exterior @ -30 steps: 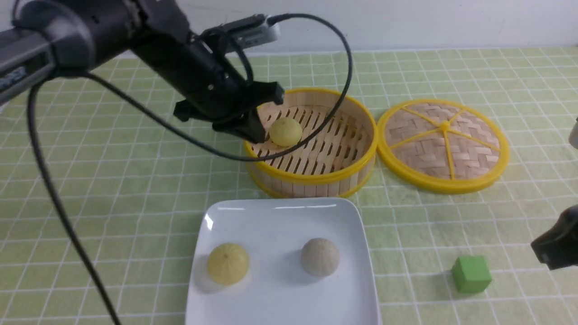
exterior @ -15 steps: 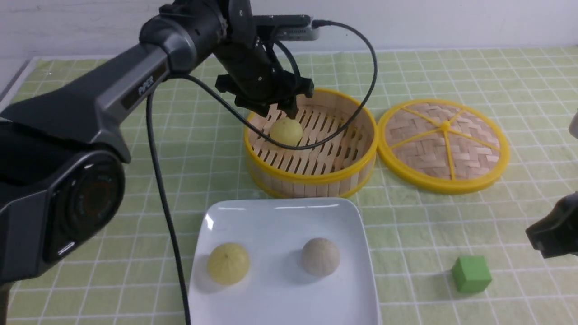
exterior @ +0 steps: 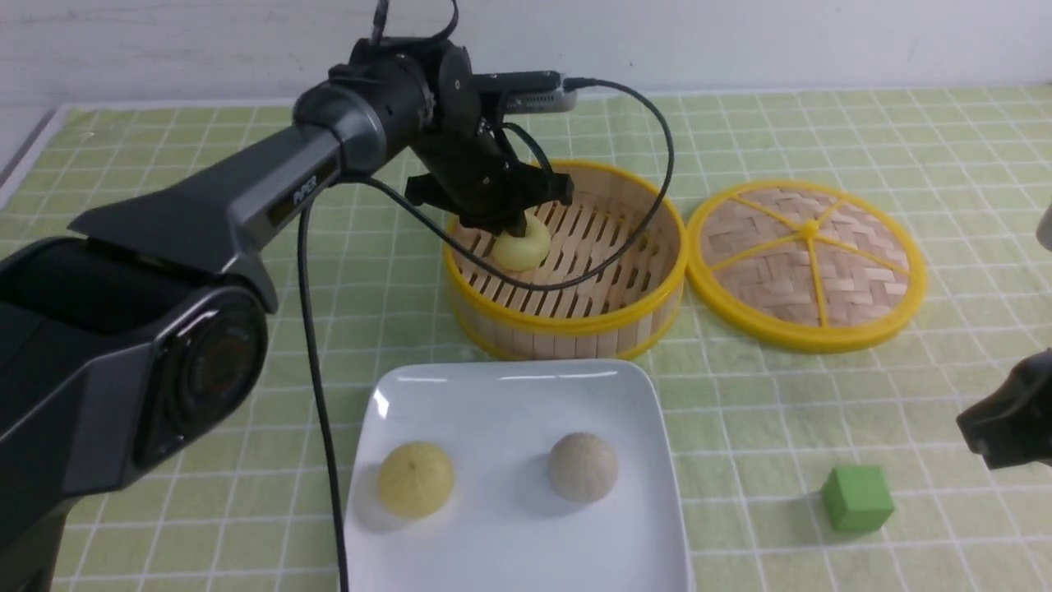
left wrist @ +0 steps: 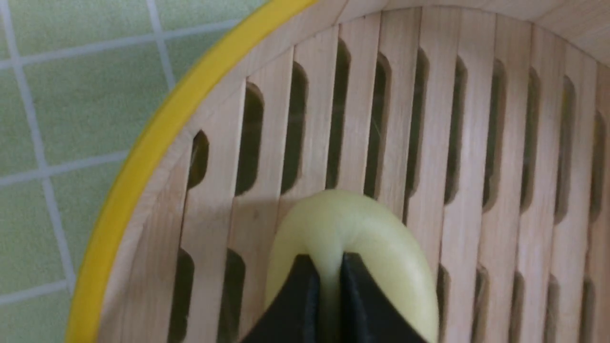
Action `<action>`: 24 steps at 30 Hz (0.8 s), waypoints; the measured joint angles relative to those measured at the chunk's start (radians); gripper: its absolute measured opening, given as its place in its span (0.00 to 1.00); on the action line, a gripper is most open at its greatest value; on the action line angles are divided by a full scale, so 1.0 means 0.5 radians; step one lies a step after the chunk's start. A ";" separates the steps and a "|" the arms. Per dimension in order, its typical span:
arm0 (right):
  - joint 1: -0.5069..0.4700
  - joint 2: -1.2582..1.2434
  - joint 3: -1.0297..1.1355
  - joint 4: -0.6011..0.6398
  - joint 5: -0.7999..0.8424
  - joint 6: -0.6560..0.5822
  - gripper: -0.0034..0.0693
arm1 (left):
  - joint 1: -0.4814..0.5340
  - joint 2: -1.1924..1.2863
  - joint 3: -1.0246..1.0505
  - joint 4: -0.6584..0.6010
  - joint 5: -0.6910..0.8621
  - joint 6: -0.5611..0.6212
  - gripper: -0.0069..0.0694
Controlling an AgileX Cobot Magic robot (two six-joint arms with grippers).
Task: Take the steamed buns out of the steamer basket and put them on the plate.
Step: Use the left arm to put the steamed stuffed bun into the plate
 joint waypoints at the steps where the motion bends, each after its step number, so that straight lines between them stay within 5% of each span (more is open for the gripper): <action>1: 0.000 0.000 0.000 0.000 0.002 0.000 0.05 | 0.000 -0.047 0.005 -0.012 0.044 0.000 0.12; 9: 0.000 0.000 0.002 0.000 0.013 0.000 0.06 | -0.006 -0.799 0.038 0.006 0.606 0.004 0.12; 15: 0.000 -0.002 0.003 0.014 0.055 0.000 0.07 | -0.177 -1.355 0.822 0.006 0.700 0.070 0.12; 19: 0.000 -0.002 0.003 0.015 0.064 0.000 0.07 | -0.380 -1.373 1.543 0.010 0.308 0.045 0.12; 24: 0.000 -0.041 0.003 0.022 0.127 0.000 0.08 | -0.442 -1.288 1.891 -0.011 -0.250 -0.035 0.14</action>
